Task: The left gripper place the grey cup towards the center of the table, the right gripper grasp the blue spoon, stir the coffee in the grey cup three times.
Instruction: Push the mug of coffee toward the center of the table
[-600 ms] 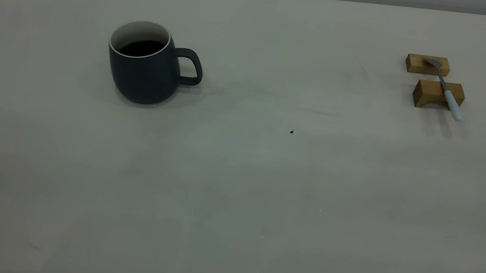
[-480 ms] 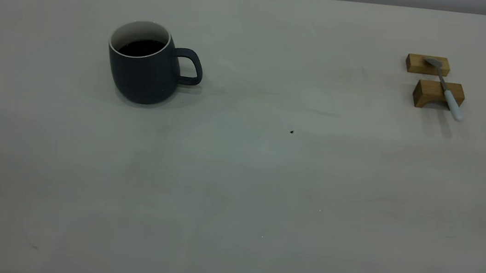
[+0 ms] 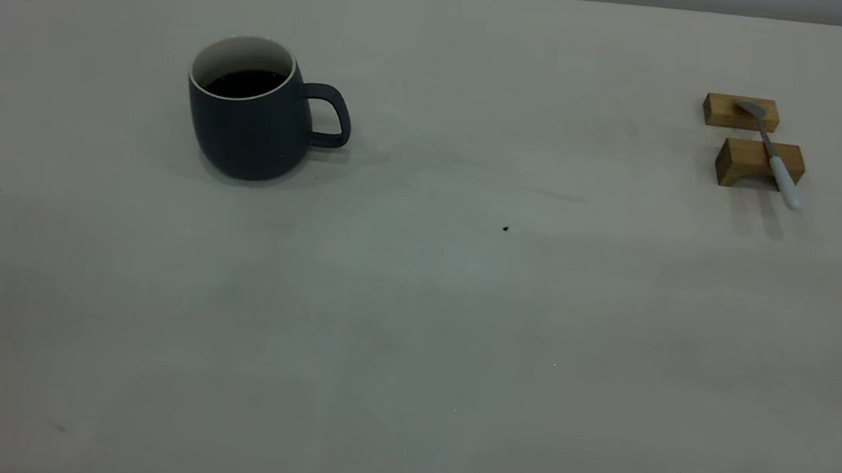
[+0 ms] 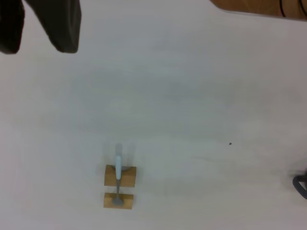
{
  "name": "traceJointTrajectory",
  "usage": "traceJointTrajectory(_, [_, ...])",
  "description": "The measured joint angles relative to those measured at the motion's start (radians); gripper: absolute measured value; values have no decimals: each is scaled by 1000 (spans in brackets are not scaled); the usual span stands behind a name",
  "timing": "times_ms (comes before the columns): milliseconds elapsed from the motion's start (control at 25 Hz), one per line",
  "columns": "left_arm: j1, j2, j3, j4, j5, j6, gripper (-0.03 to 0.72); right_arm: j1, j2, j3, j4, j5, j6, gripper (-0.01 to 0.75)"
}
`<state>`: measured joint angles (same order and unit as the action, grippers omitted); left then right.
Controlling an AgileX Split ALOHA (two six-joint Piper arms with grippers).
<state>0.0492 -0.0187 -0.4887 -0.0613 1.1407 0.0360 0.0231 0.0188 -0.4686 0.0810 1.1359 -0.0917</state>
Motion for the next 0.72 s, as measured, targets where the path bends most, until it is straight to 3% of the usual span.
traceJointTrajectory(720, [0, 13, 0, 0, -9, -30, 585, 0, 0, 0, 0, 0, 0, 238])
